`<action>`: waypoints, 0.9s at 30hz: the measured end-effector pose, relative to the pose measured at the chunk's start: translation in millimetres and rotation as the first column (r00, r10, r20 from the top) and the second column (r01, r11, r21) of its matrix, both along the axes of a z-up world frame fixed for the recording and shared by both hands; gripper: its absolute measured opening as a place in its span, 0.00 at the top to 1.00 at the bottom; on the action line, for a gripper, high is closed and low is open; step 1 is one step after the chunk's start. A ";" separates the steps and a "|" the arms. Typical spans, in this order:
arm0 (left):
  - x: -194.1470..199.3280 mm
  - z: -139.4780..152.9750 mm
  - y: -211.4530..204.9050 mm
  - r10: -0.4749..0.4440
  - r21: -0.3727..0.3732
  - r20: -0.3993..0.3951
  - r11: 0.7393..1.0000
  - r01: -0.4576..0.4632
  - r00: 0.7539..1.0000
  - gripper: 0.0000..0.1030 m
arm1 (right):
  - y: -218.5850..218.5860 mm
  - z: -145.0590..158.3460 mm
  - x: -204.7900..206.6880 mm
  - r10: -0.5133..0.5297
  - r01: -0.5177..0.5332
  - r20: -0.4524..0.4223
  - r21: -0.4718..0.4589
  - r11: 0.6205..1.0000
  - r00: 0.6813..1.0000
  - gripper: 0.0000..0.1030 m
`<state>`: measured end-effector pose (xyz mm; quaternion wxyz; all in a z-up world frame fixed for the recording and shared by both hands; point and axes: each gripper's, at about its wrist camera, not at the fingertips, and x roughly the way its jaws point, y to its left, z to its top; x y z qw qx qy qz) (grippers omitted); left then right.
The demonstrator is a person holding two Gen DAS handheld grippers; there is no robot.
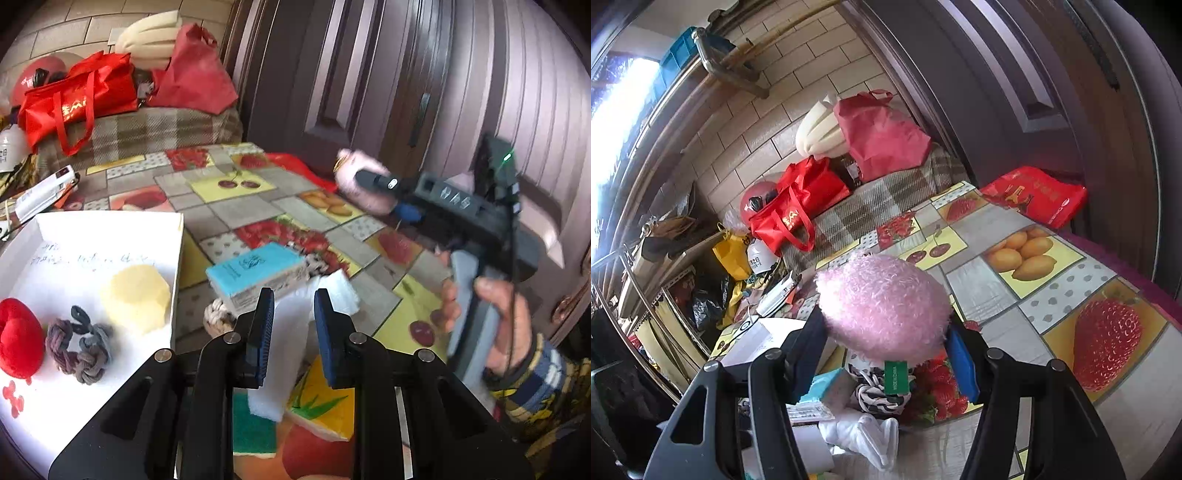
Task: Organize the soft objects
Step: 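Grasp the yellow tissue pack with the left gripper and lift it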
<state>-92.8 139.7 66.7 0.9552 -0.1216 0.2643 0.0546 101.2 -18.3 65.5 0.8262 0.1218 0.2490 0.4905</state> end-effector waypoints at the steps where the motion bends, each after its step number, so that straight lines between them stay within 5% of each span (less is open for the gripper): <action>1: 1.9 -1.6 -1.2 0.007 0.010 -0.008 1.000 -0.007 1.000 0.78 | 0.3 -0.6 -0.2 -0.001 0.001 0.003 0.001 1.000 1.000 0.40; 2: 2.1 -1.5 -2.3 0.015 0.025 -0.007 1.000 -0.014 1.000 0.74 | -0.5 -1.7 -0.5 -0.002 0.002 0.005 0.001 1.000 1.000 0.40; 6: -6.4 4.1 0.3 0.029 0.025 0.018 0.999 -0.030 0.999 0.18 | -3.0 -2.7 0.5 0.000 0.000 -0.010 0.002 1.000 1.000 0.40; 11: -12.3 0.5 -25.7 -0.141 0.053 -0.040 0.988 0.143 0.989 0.18 | -15.7 0.2 4.6 -0.010 0.011 -0.015 0.026 1.000 1.000 0.40; 16: -7.6 -11.9 -72.0 -0.262 0.167 -0.115 0.946 0.279 0.958 0.18 | -14.4 -4.8 4.8 0.005 -0.004 -0.036 0.032 0.999 0.999 0.40; 20: -19.7 1.3 -78.8 -0.257 0.204 -0.004 0.946 0.253 0.966 0.18 | -12.9 -7.6 2.4 0.017 -0.016 -0.028 0.030 0.999 0.999 0.39; 22: -24.4 7.6 -72.1 -0.287 0.155 0.033 0.948 0.279 0.957 0.18 | -12.7 -7.9 2.0 0.018 -0.017 -0.031 0.029 0.999 0.999 0.39; 24: -21.7 3.8 -67.3 -0.373 0.066 -0.001 0.926 0.372 0.928 0.18 | -11.9 -9.5 1.9 0.018 -0.017 -0.041 0.025 1.000 0.999 0.39; 27: -11.5 -15.6 -84.0 -0.514 0.001 -0.131 0.855 0.518 0.848 0.18 | -11.2 -10.1 1.6 0.017 -0.016 -0.047 0.023 1.000 0.999 0.39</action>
